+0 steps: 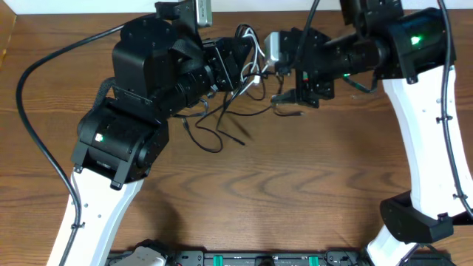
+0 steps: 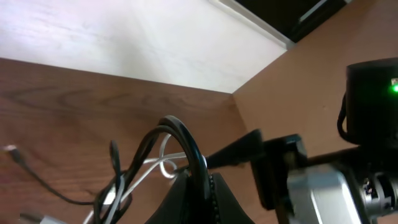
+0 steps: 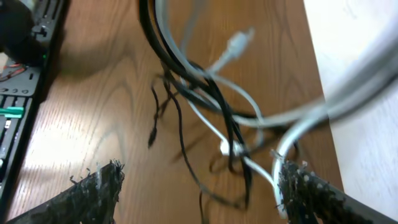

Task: Untangle cables

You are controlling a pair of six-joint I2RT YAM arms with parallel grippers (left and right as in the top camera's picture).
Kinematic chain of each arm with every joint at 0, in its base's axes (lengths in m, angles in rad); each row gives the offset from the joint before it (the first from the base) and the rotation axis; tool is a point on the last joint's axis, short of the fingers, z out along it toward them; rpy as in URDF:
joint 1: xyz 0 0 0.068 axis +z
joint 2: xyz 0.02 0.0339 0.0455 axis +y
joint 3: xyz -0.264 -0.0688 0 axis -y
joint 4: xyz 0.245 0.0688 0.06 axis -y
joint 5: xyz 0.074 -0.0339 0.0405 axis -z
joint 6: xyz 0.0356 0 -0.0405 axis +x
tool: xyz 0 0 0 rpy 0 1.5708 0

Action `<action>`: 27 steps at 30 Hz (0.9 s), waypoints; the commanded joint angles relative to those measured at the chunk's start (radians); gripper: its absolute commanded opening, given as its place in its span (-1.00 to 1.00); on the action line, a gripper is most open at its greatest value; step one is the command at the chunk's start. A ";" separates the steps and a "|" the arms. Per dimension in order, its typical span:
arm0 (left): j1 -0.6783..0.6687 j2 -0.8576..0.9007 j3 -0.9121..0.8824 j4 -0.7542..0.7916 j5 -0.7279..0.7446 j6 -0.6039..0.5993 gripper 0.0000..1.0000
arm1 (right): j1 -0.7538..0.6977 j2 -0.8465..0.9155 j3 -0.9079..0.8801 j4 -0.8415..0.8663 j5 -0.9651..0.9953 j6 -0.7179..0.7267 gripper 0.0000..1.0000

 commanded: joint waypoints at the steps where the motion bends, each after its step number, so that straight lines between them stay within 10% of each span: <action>1: -0.002 -0.014 0.035 0.022 0.019 -0.029 -0.85 | 0.023 -0.023 -0.040 0.004 -0.024 0.009 0.59; 9: -0.020 -0.014 0.056 0.052 0.023 -0.045 -0.85 | 0.025 -0.023 -0.196 0.112 -0.036 0.006 0.54; 15: -0.020 -0.014 0.056 0.066 0.013 -0.116 -0.85 | 0.025 -0.023 -0.242 0.190 -0.055 0.006 -0.05; 19: -0.034 -0.014 0.056 0.072 0.013 -0.122 -0.85 | 0.025 -0.023 -0.242 0.212 -0.055 0.006 -0.98; 27: -0.042 -0.014 0.056 0.057 -0.037 -0.042 -0.85 | 0.012 -0.024 -0.242 0.229 -0.008 0.007 -0.98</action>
